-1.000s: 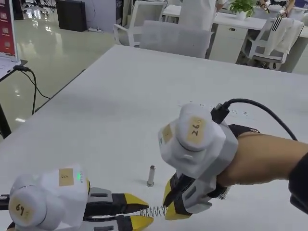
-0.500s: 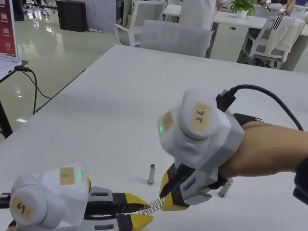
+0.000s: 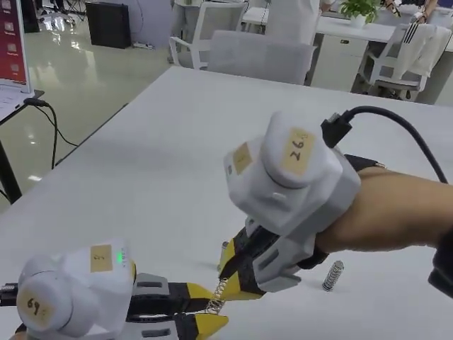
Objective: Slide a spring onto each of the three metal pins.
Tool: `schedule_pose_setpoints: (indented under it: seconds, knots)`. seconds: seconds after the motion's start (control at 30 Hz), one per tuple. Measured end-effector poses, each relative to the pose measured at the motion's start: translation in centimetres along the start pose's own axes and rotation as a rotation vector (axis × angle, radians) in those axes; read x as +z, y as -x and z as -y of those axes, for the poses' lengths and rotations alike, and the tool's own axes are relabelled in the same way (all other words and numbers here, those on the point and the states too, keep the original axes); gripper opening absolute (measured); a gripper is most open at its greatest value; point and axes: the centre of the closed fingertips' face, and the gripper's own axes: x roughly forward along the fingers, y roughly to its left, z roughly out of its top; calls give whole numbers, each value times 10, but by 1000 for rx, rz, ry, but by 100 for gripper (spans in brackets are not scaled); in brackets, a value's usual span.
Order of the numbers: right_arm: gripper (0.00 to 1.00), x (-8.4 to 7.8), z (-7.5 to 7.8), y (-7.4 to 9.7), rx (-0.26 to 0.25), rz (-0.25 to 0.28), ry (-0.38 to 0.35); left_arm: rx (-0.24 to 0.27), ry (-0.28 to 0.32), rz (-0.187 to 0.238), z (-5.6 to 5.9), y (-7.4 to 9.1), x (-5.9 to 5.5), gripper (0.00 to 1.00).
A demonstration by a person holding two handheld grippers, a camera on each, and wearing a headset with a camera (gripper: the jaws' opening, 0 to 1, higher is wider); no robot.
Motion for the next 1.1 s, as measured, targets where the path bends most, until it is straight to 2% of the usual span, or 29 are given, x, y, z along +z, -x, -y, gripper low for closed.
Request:
schedule_pose_setpoints:
  seconds: [0.1, 0.27, 0.6, 1.1]
  knots:
    - [8, 4, 0, 1, -3, 14, 1, -1, -3, 5, 1, 0, 2, 3]
    - [8, 3, 0, 1, 0, 7, 1, -4, -17, 0, 1, -1, 4, 3]
    - [9, -9, -4, -5, 41, -53, -18, -16, -23, 3, 5, -3, 5, 3]
    - [9, -12, -9, -17, 72, -83, -27, -28, -43, -4, 7, -6, 5, 3]
